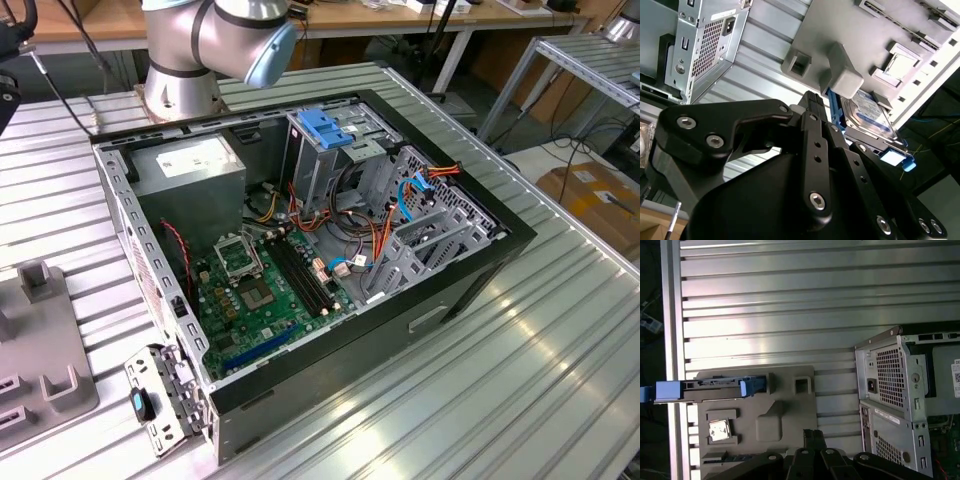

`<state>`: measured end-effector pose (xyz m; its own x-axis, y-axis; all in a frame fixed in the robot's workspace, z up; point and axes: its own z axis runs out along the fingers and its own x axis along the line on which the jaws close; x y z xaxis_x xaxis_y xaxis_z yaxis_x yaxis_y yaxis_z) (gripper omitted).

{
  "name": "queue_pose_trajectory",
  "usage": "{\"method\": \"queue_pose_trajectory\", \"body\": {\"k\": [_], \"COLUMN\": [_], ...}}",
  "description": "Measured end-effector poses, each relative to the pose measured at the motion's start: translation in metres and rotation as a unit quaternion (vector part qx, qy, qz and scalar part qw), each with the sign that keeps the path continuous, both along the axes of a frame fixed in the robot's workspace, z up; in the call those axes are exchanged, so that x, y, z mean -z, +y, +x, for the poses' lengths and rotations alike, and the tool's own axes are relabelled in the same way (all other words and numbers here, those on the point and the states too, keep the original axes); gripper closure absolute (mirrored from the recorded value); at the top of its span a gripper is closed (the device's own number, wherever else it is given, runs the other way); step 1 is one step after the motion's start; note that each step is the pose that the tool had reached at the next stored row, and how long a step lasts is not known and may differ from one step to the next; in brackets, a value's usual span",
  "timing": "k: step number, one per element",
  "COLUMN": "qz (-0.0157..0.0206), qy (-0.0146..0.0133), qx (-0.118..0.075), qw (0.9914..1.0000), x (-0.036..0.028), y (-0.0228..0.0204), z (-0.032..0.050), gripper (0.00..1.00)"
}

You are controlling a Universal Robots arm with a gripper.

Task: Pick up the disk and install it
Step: 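Reach for the disk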

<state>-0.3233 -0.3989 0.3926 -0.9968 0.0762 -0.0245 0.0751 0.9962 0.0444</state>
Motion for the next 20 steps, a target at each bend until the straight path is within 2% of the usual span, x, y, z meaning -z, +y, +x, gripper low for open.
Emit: {"method": "queue_pose_trajectory", "body": {"k": [4, 16, 20], "qz": [0.0, 0.0, 0.0], "qy": [0.0, 0.0, 0.0], "qx": [0.0, 0.0, 0.0], "qw": [1.0, 1.0, 1.0], "x": [0.0, 0.0, 0.0], "y": [0.0, 0.0, 0.0], "z": [-0.006, -0.0076, -0.0106], "gripper": [0.89, 0.89, 0.89]}}
